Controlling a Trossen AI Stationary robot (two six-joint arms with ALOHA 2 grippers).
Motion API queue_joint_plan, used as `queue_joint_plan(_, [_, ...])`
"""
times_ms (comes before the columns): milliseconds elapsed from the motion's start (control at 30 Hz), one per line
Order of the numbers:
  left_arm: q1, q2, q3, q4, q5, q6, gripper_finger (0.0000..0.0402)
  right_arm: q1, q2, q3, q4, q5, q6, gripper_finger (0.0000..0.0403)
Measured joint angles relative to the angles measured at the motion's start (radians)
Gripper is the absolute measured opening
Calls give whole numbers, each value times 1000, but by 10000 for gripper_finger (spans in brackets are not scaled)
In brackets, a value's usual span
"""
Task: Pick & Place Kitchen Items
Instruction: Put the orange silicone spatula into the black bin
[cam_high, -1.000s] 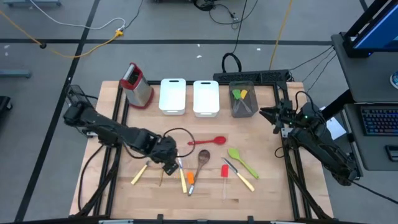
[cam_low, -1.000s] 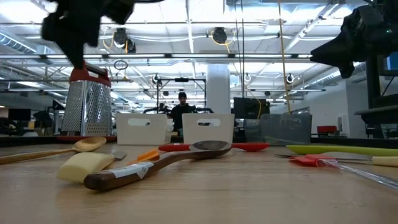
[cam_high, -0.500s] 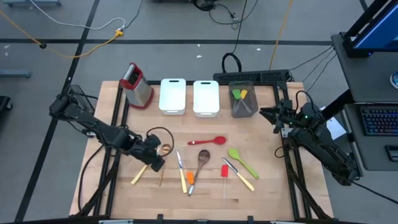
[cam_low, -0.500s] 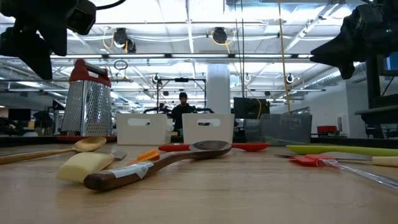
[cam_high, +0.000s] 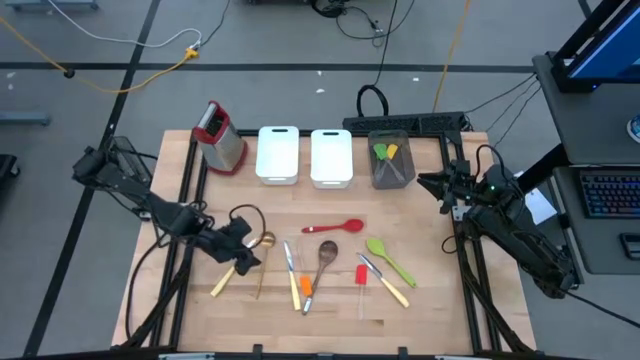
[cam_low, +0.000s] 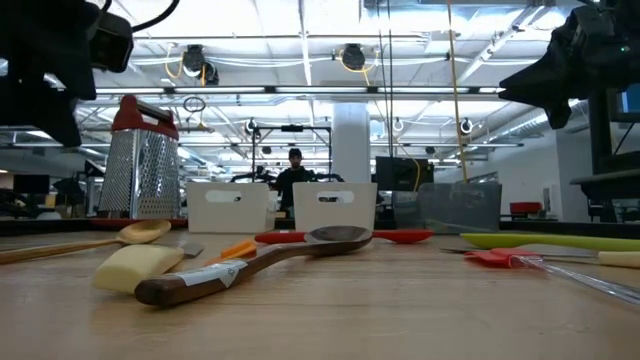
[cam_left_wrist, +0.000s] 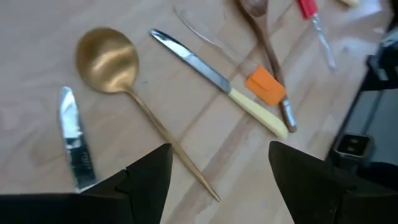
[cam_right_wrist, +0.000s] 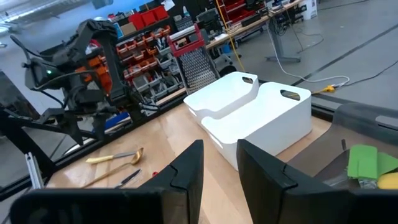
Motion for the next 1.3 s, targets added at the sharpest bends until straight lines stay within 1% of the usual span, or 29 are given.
queue_joint_plan(67, [-8, -20, -25, 25, 0, -5, 273, 0, 0, 0, 0, 0, 16, 89])
queue_joint_plan(233, [-27, -69, -51, 7, 3, -14, 273, 0, 0, 0, 0, 0, 43, 89])
queue_joint_plan(367, [-42, -104, -57, -93, 23, -73, 273, 0, 0, 0, 0, 0, 27, 89])
queue_joint_plan(433, [-49, -119, -57, -155, 52, -124, 273, 0, 0, 0, 0, 0, 23, 89])
queue_joint_plan(533, [-60, -132, -58, -200, 99, -166, 273, 0, 0, 0, 0, 0, 23, 89])
queue_joint_plan(600, [-69, -137, -58, -194, 115, -171, 273, 0, 0, 0, 0, 0, 32, 89])
queue_joint_plan(800, [-86, -137, -58, -174, 98, -159, 273, 0, 0, 0, 0, 0, 98, 89])
queue_joint_plan(1100, [-91, -136, -58, -133, 80, -67, 273, 0, 0, 0, 0, 0, 100, 89])
queue_joint_plan(1300, [-90, -136, -58, -55, 72, -61, 273, 0, 0, 0, 0, 0, 100, 89])
